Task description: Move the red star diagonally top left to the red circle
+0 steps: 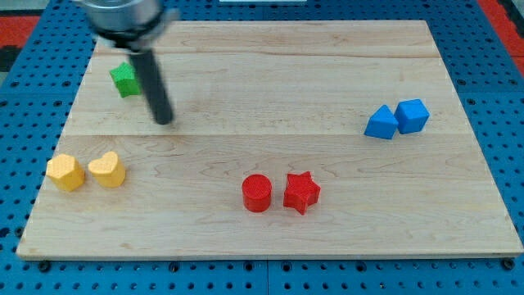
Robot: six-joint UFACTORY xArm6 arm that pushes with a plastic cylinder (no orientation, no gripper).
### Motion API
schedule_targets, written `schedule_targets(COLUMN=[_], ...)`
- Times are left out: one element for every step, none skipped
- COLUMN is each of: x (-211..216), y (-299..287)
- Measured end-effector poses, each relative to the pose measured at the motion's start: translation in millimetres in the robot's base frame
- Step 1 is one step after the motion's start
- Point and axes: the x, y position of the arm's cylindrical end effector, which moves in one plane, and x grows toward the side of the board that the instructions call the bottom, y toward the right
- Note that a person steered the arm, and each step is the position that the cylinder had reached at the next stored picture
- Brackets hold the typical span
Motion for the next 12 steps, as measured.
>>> schedule_targets(x=[10.1,53.8,116.3,150.9,149.4,146.6,136.5,139.8,161.8,150.7,108.3,57.6], y=[123.2,230.0,260.4,231.8,160.2,117.2,80.5,108.6,148.0,163.2,104.5,77.1])
